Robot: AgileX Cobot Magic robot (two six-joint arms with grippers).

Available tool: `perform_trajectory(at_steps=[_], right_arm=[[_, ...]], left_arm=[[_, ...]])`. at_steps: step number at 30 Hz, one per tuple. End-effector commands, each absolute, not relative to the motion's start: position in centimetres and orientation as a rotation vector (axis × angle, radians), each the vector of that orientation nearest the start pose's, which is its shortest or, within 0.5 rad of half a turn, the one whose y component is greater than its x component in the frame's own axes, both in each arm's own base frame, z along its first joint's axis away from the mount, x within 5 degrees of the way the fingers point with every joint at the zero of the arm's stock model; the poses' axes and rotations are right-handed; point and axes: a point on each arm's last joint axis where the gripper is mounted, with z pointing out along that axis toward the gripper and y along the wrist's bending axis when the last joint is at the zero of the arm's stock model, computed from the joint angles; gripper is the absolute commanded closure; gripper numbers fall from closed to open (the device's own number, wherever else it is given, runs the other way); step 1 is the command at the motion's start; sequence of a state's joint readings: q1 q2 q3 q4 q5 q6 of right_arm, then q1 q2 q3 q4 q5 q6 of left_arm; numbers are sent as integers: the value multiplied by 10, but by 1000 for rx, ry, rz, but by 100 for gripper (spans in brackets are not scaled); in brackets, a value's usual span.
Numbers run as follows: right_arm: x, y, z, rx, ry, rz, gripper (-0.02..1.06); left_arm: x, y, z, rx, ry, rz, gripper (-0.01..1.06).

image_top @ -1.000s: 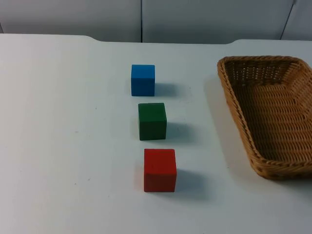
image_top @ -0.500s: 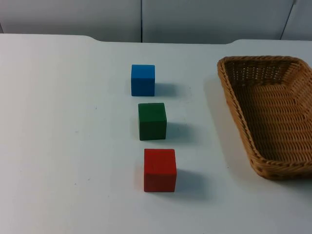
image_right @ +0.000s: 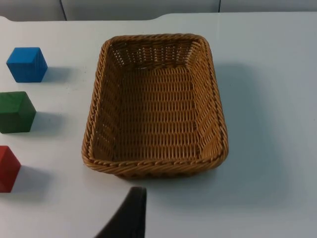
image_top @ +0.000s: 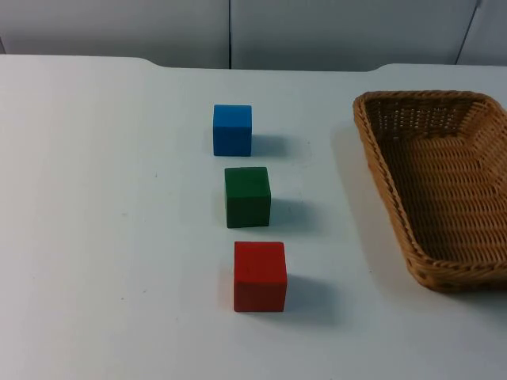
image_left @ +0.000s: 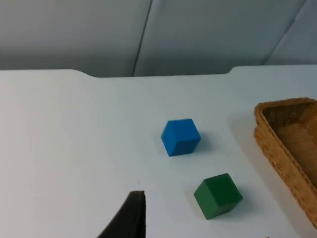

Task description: Pick up the basket with the left hand and place the blue cube into the basket with the right hand.

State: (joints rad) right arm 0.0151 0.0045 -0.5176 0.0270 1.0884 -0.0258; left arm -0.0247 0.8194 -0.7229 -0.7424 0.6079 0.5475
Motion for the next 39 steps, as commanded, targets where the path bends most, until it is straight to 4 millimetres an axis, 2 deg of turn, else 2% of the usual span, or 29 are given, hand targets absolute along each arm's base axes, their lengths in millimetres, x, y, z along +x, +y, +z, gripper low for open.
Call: perform_trajectory(at_steps=[1, 3, 7, 8, 11, 17, 21, 22, 26, 27, 29, 31, 32, 35, 37, 39], right_arm=[[-7, 2, 279, -36, 2050, 16, 0], [-7, 2, 279, -36, 2050, 16, 0], [-7, 2, 279, -36, 2050, 16, 0], [-7, 2, 279, -36, 2050, 16, 0], [-7, 2, 279, -36, 2050, 16, 0], [-7, 2, 279, -36, 2050, 16, 0], [-7, 1, 278, -27, 2052, 14, 0], [-7, 1, 278, -27, 2052, 14, 0], [-7, 0, 278, 1, 2052, 11, 0], [-7, 0, 278, 1, 2052, 11, 0], [-7, 0, 278, 1, 2052, 11, 0], [-7, 0, 278, 1, 2052, 11, 0], [-7, 0, 278, 1, 2052, 11, 0], [-7, 0, 278, 1, 2052, 11, 0], [-7, 0, 278, 1, 2052, 11, 0], [-7, 0, 278, 1, 2052, 11, 0]], left_arm=[[173, -43, 335, 181, 2033, -529, 0], [180, -45, 330, 190, 2043, -552, 0], [212, -55, 312, 241, 2040, -680, 0], [212, -55, 312, 241, 2040, -680, 0], [227, -64, 299, 258, 2050, -827, 0], [247, -79, 291, 317, 2094, -917, 0], [272, -114, 293, 421, 2094, -946, 0], [272, -114, 293, 421, 2094, -946, 0], [292, -156, 292, 503, 2086, -952, 0], [292, -156, 292, 503, 2086, -952, 0], [300, -177, 289, 543, 2082, -954, 0], [311, -204, 281, 585, 2087, -956, 0], [311, -204, 281, 585, 2087, -956, 0], [321, -235, 271, 624, 2097, -986, 0], [324, -243, 267, 632, 2107, -989, 0], [331, -261, 256, 686, 2128, -981, 0]])
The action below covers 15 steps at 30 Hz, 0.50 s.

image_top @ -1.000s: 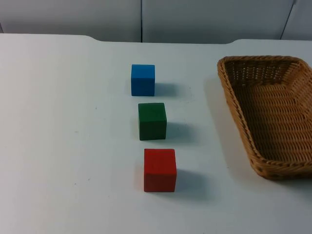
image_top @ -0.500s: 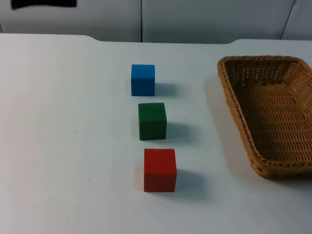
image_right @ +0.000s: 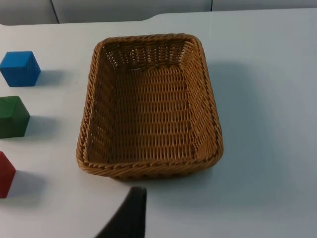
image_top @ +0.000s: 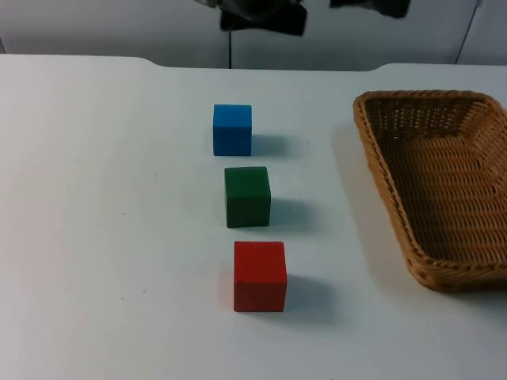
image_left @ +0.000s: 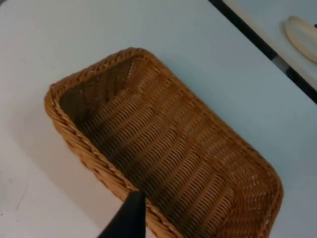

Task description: Pick up the basket with the left hand and place the blue cube into the basket with the right hand.

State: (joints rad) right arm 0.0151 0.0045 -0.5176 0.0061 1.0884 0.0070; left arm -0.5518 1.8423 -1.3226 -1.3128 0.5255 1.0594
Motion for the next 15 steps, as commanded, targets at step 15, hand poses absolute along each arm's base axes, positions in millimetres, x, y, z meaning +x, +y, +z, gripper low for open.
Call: perform_trajectory(at_steps=[15], right_arm=[[-7, 0, 278, 1, 2052, 11, 0]], left_arm=[[372, -316, 191, 605, 2299, -987, 0]])
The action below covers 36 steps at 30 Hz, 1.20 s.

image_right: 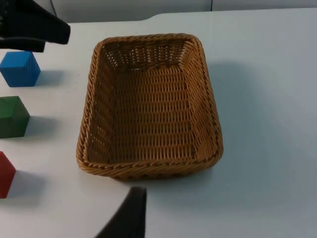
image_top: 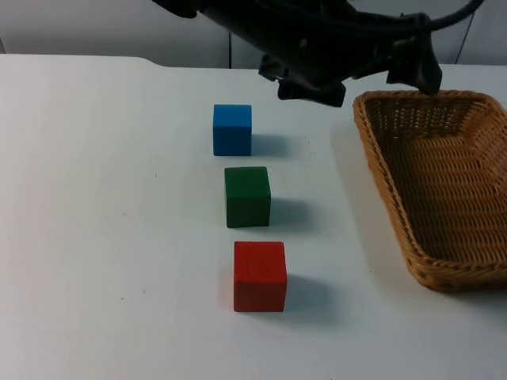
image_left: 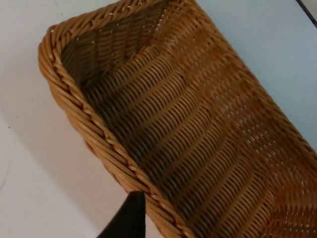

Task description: Pick up the basket with the left hand and place the blue cube into the basket with the right hand.

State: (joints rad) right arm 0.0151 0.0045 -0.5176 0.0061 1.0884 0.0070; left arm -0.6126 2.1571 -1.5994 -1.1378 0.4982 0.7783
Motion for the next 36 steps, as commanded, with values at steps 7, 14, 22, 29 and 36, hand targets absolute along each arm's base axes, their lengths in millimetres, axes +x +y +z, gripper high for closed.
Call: perform_trajectory(at_steps=[7, 14, 22, 29, 36], right_arm=[[-7, 0, 278, 1, 2052, 11, 0], [-7, 0, 278, 3, 2052, 12, 0], [-7, 0, 278, 3, 2052, 12, 0], [-7, 0, 278, 3, 2052, 12, 0], [-7, 0, 278, 3, 2052, 12, 0]], left_arm=[[385, -334, 174, 593, 2332, -976, 0], [390, -352, 155, 588, 2385, -956, 1], [387, -366, 131, 614, 2437, -937, 1], [388, -376, 112, 635, 2498, -924, 2], [389, -375, 106, 642, 2525, -875, 2]])
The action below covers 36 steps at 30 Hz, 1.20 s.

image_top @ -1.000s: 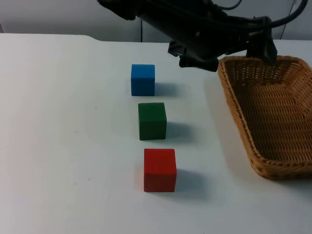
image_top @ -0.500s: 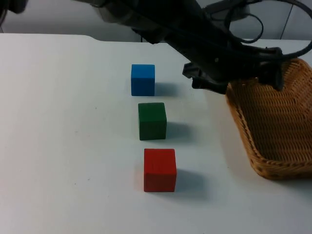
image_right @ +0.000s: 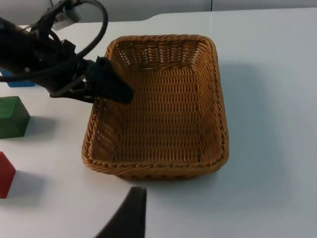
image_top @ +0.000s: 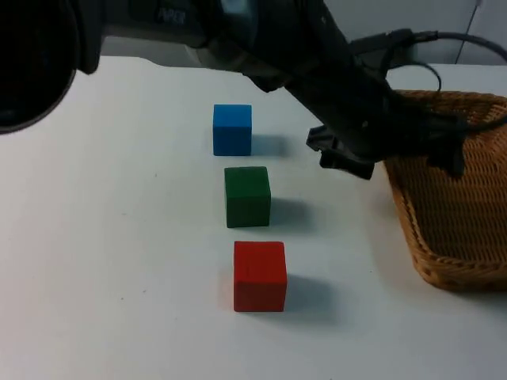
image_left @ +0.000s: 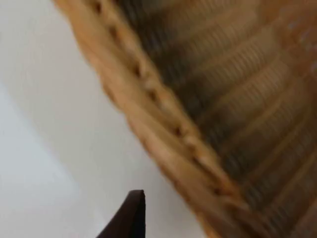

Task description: Pick up the basket with the left hand and place the blue cube into the basket with the right hand.

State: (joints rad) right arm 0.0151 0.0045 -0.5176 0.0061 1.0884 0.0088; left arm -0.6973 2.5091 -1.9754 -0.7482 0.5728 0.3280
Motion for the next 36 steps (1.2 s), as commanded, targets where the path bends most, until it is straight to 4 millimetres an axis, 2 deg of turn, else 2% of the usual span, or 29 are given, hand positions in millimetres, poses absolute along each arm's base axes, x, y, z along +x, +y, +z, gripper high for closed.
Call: perform_trajectory(at_steps=[1, 4, 11, 14, 16, 17, 18, 20, 21, 25, 26, 30, 32, 34, 36], right_arm=[[-7, 0, 278, 3, 2052, 12, 0], [-7, 0, 278, 3, 2052, 12, 0], [-7, 0, 278, 3, 2052, 12, 0], [-7, 0, 278, 3, 2052, 12, 0], [-7, 0, 278, 3, 2052, 12, 0], [-7, 0, 278, 3, 2052, 12, 0], [-7, 0, 278, 3, 2052, 12, 0], [-7, 0, 278, 3, 2052, 12, 0], [-7, 0, 278, 3, 2052, 12, 0], [-7, 0, 278, 3, 2052, 12, 0], [-7, 0, 278, 3, 2052, 12, 0], [-7, 0, 278, 3, 2052, 12, 0], [-7, 0, 278, 3, 2052, 12, 0], [-7, 0, 278, 3, 2052, 12, 0], [-7, 0, 278, 3, 2052, 12, 0]], left_arm=[[389, -374, 106, 641, 2528, -869, 2], [391, -374, 108, 643, 2509, -848, 2], [392, -374, 97, 631, 2526, -840, 2], [391, -374, 93, 623, 2538, -843, 7], [392, -374, 93, 619, 2538, -844, 17], [392, -374, 93, 619, 2538, -844, 17], [392, -374, 93, 599, 2542, -849, 22], [392, -374, 92, 584, 2547, -851, 42], [392, -374, 92, 584, 2547, -851, 42], [392, -374, 92, 583, 2545, -851, 72], [392, -374, 92, 583, 2545, -851, 72], [392, -374, 92, 571, 2550, -855, 92], [392, -374, 92, 556, 2556, -859, 96], [392, -374, 92, 552, 2558, -860, 105], [392, -374, 92, 521, 2570, -868, 105]])
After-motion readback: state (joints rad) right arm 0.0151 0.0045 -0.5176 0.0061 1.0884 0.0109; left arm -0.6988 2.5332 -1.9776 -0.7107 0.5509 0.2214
